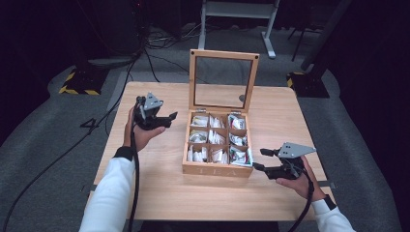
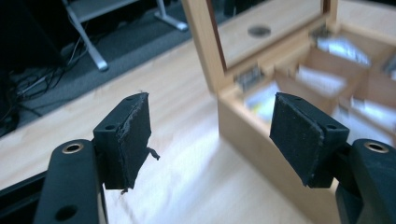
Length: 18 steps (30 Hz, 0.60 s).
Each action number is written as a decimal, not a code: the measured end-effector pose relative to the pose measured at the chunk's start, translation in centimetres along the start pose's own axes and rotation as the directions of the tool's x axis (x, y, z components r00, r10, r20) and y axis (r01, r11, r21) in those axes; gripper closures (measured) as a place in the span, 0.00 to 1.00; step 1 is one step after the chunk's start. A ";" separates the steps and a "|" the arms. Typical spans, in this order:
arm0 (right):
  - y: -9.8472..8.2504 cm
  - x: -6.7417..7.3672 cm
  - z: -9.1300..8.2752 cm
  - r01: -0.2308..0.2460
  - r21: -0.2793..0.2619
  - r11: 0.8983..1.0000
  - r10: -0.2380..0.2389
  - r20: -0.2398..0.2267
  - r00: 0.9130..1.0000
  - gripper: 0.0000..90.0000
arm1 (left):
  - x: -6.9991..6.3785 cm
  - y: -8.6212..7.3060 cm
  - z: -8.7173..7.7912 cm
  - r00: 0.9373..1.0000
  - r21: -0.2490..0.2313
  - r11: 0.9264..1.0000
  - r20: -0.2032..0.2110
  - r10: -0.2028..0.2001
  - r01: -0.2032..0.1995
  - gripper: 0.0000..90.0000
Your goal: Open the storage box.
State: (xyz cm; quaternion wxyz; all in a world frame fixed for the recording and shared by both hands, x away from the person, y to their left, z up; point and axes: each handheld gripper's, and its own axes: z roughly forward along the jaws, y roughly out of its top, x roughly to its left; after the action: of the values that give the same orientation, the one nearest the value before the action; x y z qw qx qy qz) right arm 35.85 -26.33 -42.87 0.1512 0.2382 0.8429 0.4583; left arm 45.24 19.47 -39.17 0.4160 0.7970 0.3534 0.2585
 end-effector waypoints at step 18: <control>-0.3 0.9 1.7 0.006 0.056 0.998 -0.004 -0.042 0.999 0.38 | -5.3 -9.5 -3.0 0.986 0.169 0.977 0.125 0.107 -0.128 0.23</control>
State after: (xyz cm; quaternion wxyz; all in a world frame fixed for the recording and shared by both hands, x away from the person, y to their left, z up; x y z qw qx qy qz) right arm 35.81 -24.84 -44.09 0.1281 0.2307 0.8590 0.4387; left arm 36.56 20.59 -46.29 0.3473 0.8639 0.3026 0.2039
